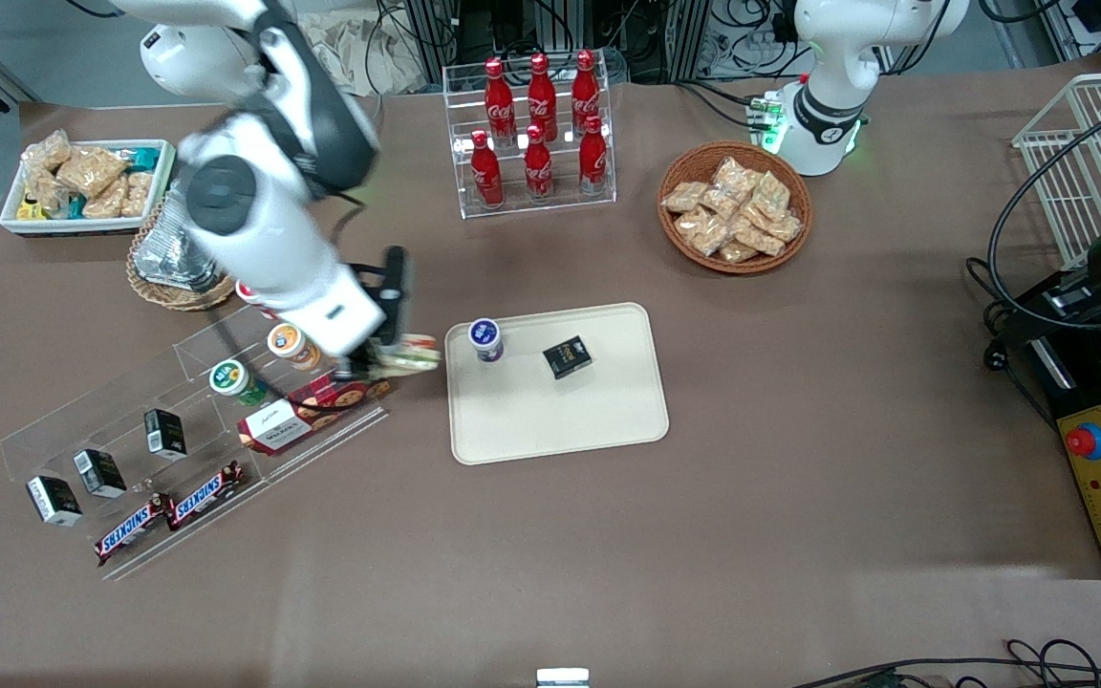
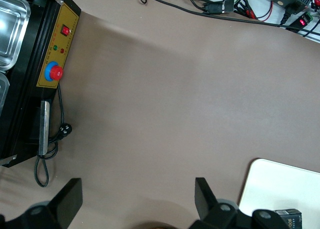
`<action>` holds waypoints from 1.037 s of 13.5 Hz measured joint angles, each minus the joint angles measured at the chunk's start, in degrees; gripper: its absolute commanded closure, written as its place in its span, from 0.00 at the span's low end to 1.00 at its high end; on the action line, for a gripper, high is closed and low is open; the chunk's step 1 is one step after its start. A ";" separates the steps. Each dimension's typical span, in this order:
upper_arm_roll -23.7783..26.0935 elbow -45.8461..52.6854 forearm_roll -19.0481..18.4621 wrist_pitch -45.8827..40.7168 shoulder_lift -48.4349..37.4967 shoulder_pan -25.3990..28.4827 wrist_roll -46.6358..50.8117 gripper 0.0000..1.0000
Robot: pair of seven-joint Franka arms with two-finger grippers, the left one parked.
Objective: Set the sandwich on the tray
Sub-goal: 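Lift the sandwich and carry it over the cream tray, then lower the sandwich onto the tray beside the black box and release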
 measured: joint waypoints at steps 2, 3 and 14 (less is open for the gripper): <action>0.00 2.07 0.65 2.90 4.55 2.88 0.01 1.00; -0.02 3.92 0.88 3.67 7.06 3.79 0.02 1.00; 3.69 16.37 3.42 22.35 31.28 6.11 -0.20 1.00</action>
